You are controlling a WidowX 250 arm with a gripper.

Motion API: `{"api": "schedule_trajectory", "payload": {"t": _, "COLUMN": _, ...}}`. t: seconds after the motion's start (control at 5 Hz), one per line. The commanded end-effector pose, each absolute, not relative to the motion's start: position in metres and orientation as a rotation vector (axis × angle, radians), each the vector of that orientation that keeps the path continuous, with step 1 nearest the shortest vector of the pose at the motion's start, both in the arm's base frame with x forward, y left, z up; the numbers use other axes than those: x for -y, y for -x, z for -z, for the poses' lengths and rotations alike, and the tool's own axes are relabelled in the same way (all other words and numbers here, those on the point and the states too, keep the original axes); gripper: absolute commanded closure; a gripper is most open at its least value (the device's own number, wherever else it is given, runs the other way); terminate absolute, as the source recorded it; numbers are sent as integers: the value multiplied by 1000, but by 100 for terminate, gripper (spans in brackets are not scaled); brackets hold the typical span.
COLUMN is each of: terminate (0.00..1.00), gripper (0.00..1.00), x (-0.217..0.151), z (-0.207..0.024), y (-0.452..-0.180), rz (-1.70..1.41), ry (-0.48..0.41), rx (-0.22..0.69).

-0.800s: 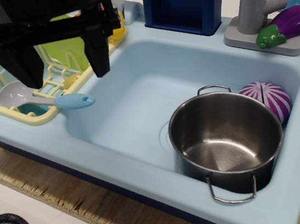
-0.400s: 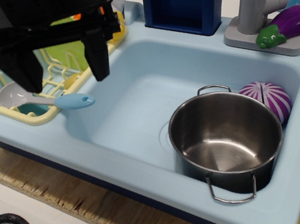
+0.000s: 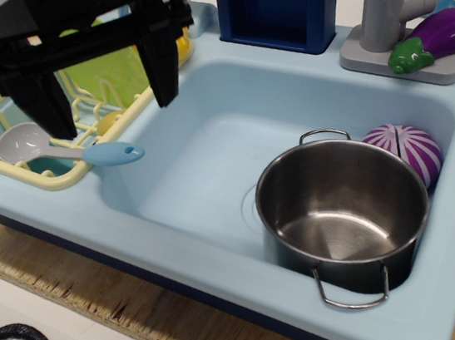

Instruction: Put spoon in pot

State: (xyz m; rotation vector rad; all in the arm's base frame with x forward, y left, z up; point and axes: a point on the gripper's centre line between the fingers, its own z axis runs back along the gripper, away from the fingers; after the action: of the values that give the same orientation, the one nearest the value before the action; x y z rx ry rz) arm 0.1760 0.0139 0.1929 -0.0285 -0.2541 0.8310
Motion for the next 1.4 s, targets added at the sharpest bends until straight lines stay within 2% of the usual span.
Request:
{"api": "schedule_trajectory", "payload": {"t": 0.0, "terminate": 0, "gripper": 0, "x": -21, "z": -194, "y": -183, "rz": -999, "ry": 54, "rx": 251}}
{"api": "schedule_trajectory", "payload": {"t": 0.6, "terminate": 0, "gripper": 0, "x": -38, "z": -162, "y": -189, "rz": -1165, "ry": 71, "rx": 196}}
{"api": "schedule_trajectory", "payload": {"t": 1.0, "terminate": 0, "gripper": 0, "x": -50, "z": -140, "y": -184, "rz": -1249, "ry": 103, "rx": 185}}
{"api": "schedule_trajectory", "payload": {"t": 1.2, "terminate": 0, "gripper": 0, "x": -51, "z": -127, "y": -183, "rz": -1262, "ry": 96, "rx": 138}}
